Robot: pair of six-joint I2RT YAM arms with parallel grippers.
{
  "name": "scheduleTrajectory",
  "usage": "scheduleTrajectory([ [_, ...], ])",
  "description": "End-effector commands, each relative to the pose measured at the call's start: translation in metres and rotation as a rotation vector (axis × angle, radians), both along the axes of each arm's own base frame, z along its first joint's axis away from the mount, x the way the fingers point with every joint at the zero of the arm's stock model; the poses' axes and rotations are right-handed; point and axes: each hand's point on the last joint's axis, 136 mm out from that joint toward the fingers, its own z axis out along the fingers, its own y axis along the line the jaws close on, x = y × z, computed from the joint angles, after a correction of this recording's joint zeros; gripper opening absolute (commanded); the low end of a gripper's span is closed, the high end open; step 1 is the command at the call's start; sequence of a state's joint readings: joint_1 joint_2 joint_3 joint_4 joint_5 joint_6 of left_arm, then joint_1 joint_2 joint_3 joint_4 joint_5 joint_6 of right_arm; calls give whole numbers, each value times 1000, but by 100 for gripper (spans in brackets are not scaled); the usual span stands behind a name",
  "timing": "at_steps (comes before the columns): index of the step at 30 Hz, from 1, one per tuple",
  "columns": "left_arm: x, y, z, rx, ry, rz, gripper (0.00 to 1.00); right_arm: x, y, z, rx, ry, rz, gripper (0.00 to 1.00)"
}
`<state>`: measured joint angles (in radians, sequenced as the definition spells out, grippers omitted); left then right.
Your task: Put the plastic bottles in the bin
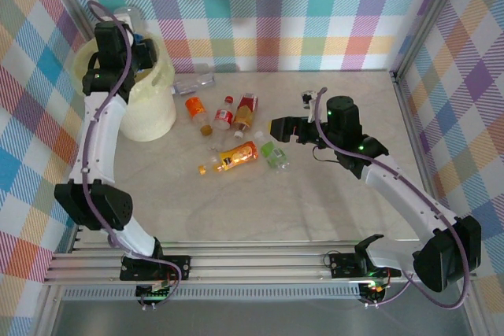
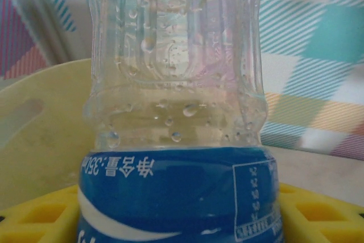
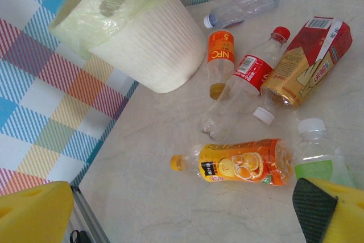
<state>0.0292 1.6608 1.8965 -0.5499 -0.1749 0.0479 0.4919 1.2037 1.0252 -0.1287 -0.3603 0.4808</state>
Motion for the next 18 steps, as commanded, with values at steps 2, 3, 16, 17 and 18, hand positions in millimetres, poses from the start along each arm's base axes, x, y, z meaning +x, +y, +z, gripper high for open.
scheduleTrajectory([
  [2, 14, 46, -5, 91, 32, 31, 47, 2, 1, 19, -2, -63, 8, 100],
  [3, 17, 54, -8, 108, 43, 36, 47, 2, 0, 18, -7, -65, 6, 100],
  [16, 32, 133, -41, 123, 160, 148, 61, 0, -5, 19, -23, -73, -11, 100],
  [17, 33, 133, -42, 118, 165, 144, 62, -1, -5, 18, -25, -71, -11, 100],
  [18, 34, 134, -44, 116, 173, 144, 63, -1, -6, 18, -25, -70, -12, 100],
])
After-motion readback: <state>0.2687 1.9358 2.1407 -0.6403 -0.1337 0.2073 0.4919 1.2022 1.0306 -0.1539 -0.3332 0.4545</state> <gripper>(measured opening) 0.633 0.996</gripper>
